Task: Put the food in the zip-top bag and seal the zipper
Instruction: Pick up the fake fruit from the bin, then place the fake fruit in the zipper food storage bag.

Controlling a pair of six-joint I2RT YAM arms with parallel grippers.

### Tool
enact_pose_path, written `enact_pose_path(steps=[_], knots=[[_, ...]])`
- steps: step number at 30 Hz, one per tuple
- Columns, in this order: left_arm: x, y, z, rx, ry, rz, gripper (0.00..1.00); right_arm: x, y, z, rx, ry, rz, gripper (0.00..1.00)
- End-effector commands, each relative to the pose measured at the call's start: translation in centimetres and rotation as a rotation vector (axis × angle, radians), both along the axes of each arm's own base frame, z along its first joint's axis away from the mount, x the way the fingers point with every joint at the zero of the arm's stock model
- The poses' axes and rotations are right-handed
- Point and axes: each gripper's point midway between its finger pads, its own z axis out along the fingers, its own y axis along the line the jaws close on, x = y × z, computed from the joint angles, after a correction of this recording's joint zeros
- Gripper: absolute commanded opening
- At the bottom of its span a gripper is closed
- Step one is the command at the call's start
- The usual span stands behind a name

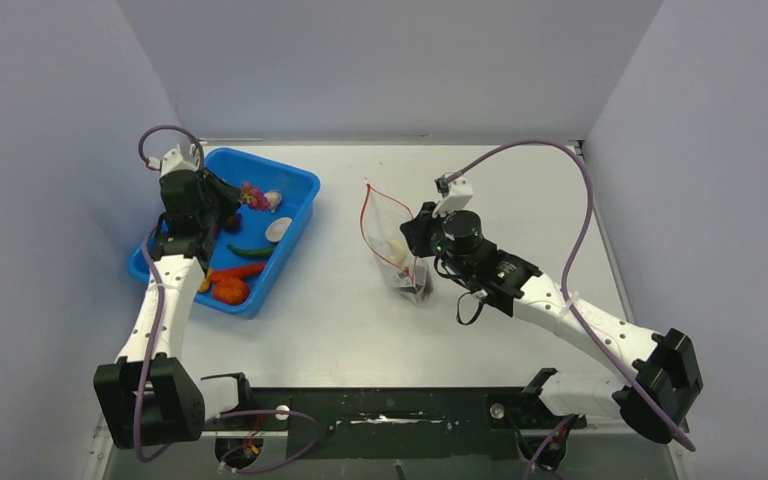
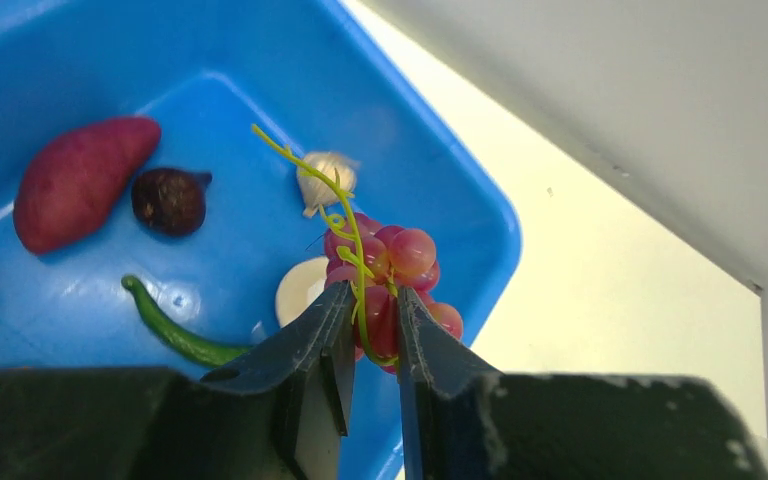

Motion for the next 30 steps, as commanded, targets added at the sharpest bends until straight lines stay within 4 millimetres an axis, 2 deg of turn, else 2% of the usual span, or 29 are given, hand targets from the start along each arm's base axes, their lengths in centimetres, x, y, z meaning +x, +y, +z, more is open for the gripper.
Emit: enact_pose_path(steps=[1, 5, 8, 17, 21, 30], knots=[[-0.3, -0.4, 8.1, 0.068, -0.174, -0.037, 0.14, 0.8, 1.2, 3.0, 0.058, -0.058, 0.013, 0.0], [-1.1, -2.1, 12.3, 0.063, -0.248, -0.104, 0.14, 1.1, 1.3, 3.4, 0.045, -0.072, 0.014, 0.0], [-2.0, -3.6, 14.3, 0.047, -0.29, -0.159, 0.14, 1.2, 1.7, 3.6, 0.048, -0.073, 0.029, 0.0], [-4.5, -10.0, 17.2, -0.06, -0.348, -0.419, 0.13, 1.6, 2.7, 3.0, 0.058, -0.051, 0.039, 0.0], [-5.8, -12.3, 17.9, -0.122, -0.359, -0.502, 0.12, 1.8, 3.1, 3.0, 0.062, -0.046, 0.044, 0.0], [-9.0, -18.9, 19.8, -0.24, -0.384, -0.728, 0.11, 1.8, 3.5, 2.9, 0.077, -0.039, 0.056, 0.0]])
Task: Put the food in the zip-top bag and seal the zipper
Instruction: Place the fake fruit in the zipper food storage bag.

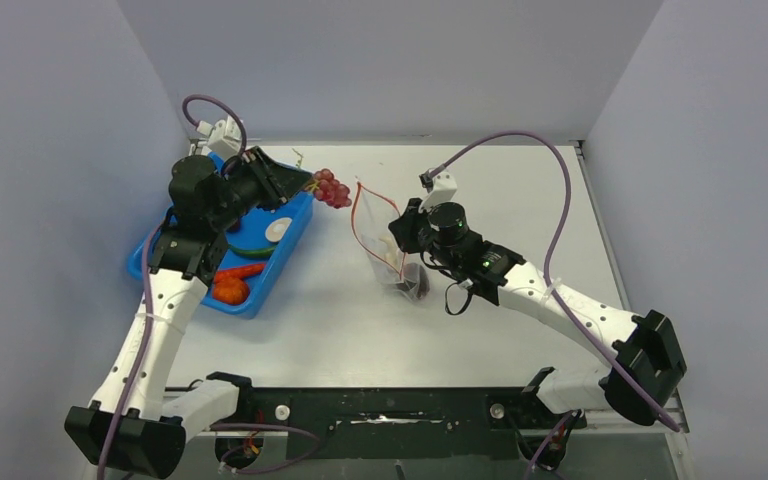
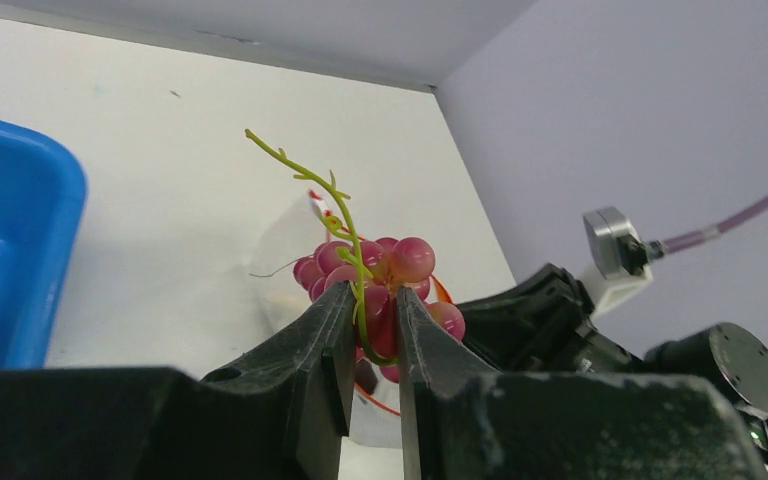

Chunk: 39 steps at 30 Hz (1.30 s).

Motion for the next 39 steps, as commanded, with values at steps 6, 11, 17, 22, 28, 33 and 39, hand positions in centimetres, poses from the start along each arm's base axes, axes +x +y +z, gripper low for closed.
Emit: enact_pose_path(steps=[6, 11, 17, 22, 28, 33, 39], knots=[[-4.1, -6.3, 5.8, -0.192, -0.128, -0.278, 0.11, 0.6, 1.2, 4.2, 0.106, -0.08, 0.013, 0.0], [-3.2, -6.8, 2.7, -0.163, -0.071, -0.266, 0.11, 0.5, 1.1, 4.4, 0.111, -0.082, 0.013, 0.0], [-1.9, -7.1, -0.7, -0.124, -0.013, -0.262, 0.1, 0.4, 1.0, 4.5, 0.117, -0.085, 0.012, 0.0], [-1.5, -7.3, -2.5, -0.096, 0.02, -0.267, 0.1, 0.2, 0.7, 4.8, 0.123, -0.095, 0.007, 0.0], [-1.3, -8.0, -3.8, -0.11, 0.018, -0.3, 0.1, 0.3, 0.8, 4.9, 0.117, -0.102, 0.014, 0.0], [-1.3, -8.5, -5.0, -0.109, 0.031, -0.327, 0.1, 0.3, 0.8, 5.3, 0.124, -0.115, 0.015, 0.0], [-1.1, -9.2, -6.1, -0.065, 0.037, -0.318, 0.1, 0.5, 0.4, 5.2, 0.127, -0.113, -0.004, 0.0]])
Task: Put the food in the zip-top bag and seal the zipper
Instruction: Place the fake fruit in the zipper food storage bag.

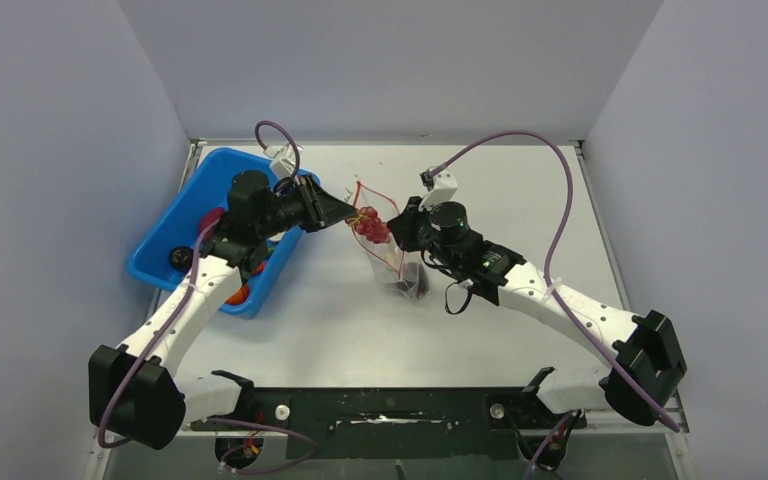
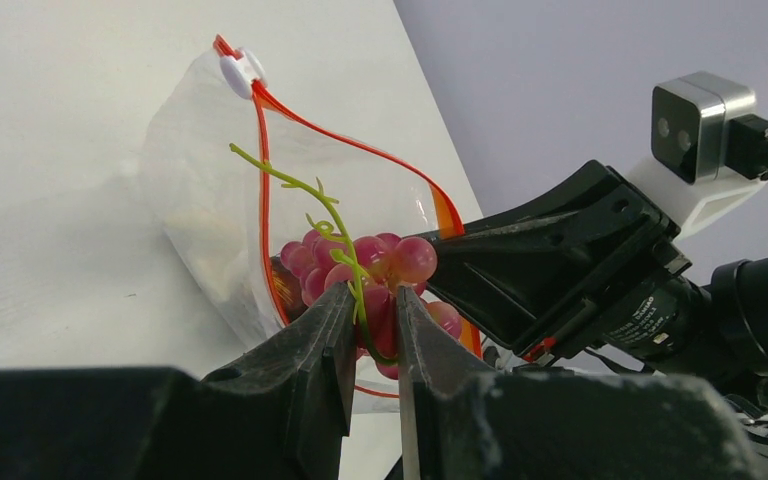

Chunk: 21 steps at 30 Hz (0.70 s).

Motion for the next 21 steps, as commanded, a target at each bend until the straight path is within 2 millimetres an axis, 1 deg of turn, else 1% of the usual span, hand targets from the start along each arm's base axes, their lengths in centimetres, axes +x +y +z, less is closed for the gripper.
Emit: enact_pose_path(steps=[1, 3, 5, 9, 12, 14, 17, 21], knots=[[0.4, -0.8, 1.8, 0.014, -0.124, 0.0, 0.1, 0.4, 0.1, 4.7, 0.103, -0.103, -0.013, 0.0], [0.4, -1.1, 1.4, 0.014, -0.128, 0.001, 0.11, 0.4, 0.2, 4.7, 0.109, -0.1, -0.007, 0.0], [0.2, -1.6, 1.3, 0.008, -0.132, -0.008, 0.15, 0.4, 0.4, 4.6, 0.111, -0.096, -0.002, 0.0], [-0.1, -2.4, 1.1, 0.01, -0.127, -0.041, 0.32, 0.3, 0.2, 4.5, 0.109, -0.095, -0.003, 0.0], [0.3, -2.1, 1.0, 0.036, -0.122, -0.02, 0.42, 0.0, 0.1, 4.3, 0.11, -0.097, 0.002, 0.0], [0.7, -1.6, 1.6, 0.054, -0.144, 0.015, 0.48, -0.1, -0.1, 4.1, 0.115, -0.095, 0.0, 0.0], [0.6, -1.3, 2.4, 0.057, -0.171, 0.027, 0.51, -0.3, -0.2, 4.0, 0.114, -0.094, 0.0, 0.0], [0.6, -0.7, 2.4, 0.073, -0.173, 0.054, 0.52, -0.3, -0.6, 4.0, 0.11, -0.095, -0.012, 0.0]])
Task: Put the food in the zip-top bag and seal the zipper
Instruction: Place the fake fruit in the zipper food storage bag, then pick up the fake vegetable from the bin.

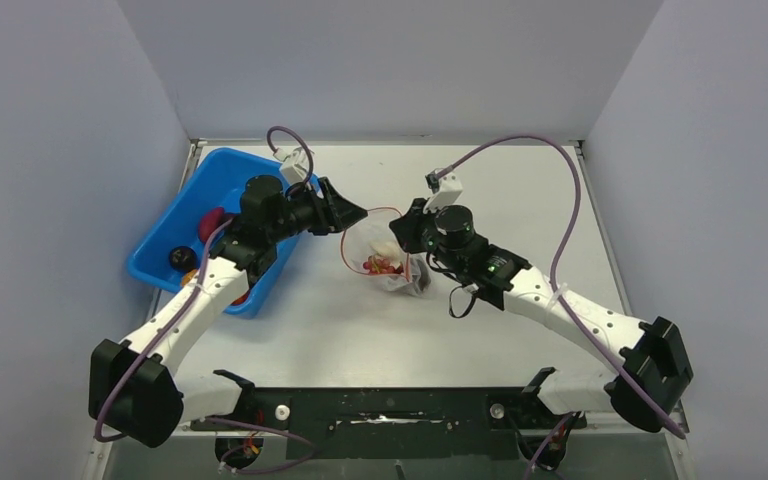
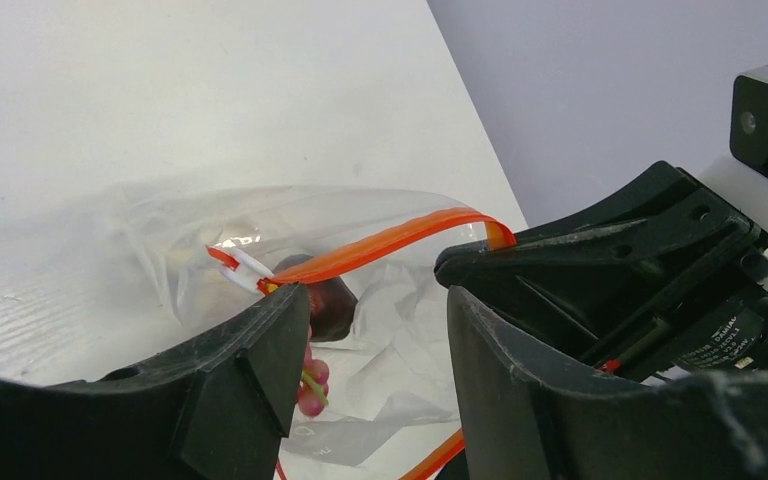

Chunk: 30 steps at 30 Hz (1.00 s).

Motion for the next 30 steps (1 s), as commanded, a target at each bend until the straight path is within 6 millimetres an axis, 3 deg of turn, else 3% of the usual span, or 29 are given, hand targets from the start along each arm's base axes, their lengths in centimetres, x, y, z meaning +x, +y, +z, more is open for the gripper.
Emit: enact_pose_path(steps=[1, 5, 9, 14, 19, 24, 27, 30], knots=[[0.5, 0.8, 4.1, -0.005, -0.128, 0.042, 0.52, 0.1, -0.4, 3.5, 0.085, -0.079, -0.015, 0.0], [1.2, 1.8, 4.0, 0.04, -0.132, 0.097, 0.52, 0.0, -0.9, 3.2, 0.071, -0.074, -0.033, 0.0], [2.2, 4.2, 4.3, 0.15, -0.175, 0.199, 0.52, -0.2, -2.9, 3.1, 0.07, -0.071, -0.111, 0.0], [4.0, 9.1, 3.1, 0.31, -0.177, 0.388, 0.52, -0.9, -3.6, 2.8, 0.065, -0.075, -0.103, 0.0], [6.4, 15.5, 1.4, 0.325, -0.107, 0.556, 0.55, -0.9, -4.0, 2.5, 0.039, -0.077, -0.106, 0.0], [8.8, 20.8, -0.9, 0.355, -0.055, 0.7, 0.61, -0.8, -4.5, 3.5, 0.033, -0.102, -0.106, 0.0], [10.2, 23.1, -2.4, 0.365, -0.018, 0.756, 0.64, -0.6, -5.0, 3.9, 0.017, -0.108, -0.12, 0.0], [11.7, 24.0, -3.3, 0.372, -0.003, 0.768, 0.66, -0.5, -5.2, 4.1, 0.017, -0.111, -0.125, 0.0]])
